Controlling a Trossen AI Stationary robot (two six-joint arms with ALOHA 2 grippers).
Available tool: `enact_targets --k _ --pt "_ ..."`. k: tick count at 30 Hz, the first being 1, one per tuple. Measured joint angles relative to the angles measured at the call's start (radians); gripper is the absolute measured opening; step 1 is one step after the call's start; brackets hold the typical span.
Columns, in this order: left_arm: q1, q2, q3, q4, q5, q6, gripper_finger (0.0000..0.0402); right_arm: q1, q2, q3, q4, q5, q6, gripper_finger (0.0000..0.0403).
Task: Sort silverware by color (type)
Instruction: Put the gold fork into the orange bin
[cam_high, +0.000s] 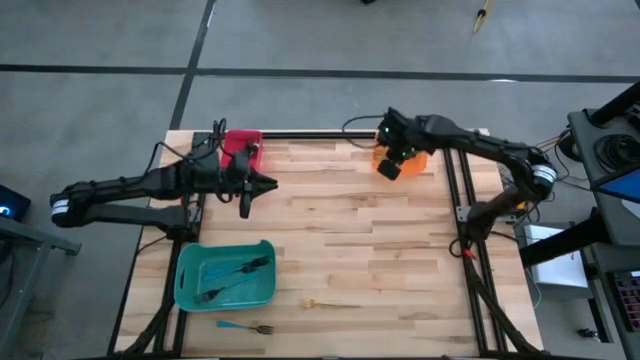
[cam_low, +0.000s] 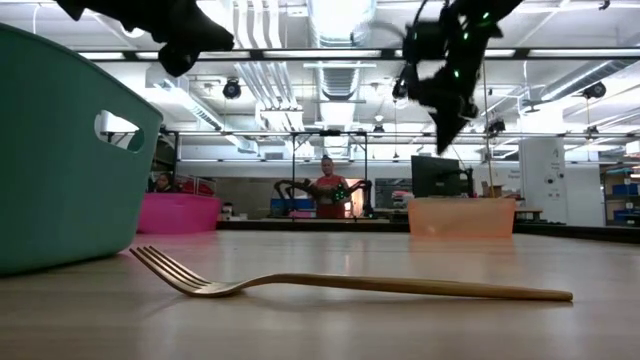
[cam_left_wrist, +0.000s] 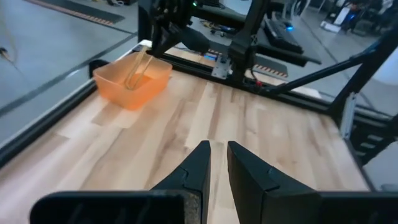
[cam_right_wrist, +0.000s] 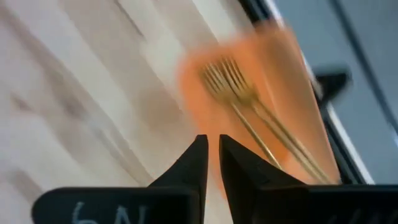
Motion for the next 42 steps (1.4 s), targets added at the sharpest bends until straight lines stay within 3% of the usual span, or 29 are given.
enact_targets --k 9,17,24,30,42 --pt "-0.164 0.097 0.0 0.142 0.0 -0.06 0.0037 0.317 -0.176 -0.193 0.394 0.0 0.119 0.0017" --pt "-0.411 0.202 0.0 0.287 -0.052 -0.103 0.0037 0.649 -0.174 -0.273 0.586 0.032 0.307 0.0017" --pt "-0.656 0.301 0.0 0.365 -0.255 -0.186 0.0037 0.918 -0.056 -0.227 0.614 0.168 0.458 0.0017" --pt "-0.816 0.39 0.0 0.492 -0.372 -0.205 0.0037 1.063 0.107 -0.117 0.612 0.215 0.518 0.0017" --pt "-0.864 0.391 0.0 0.384 -0.386 -0.19 0.0037 1.127 0.457 0.157 0.608 0.202 0.506 0.0018"
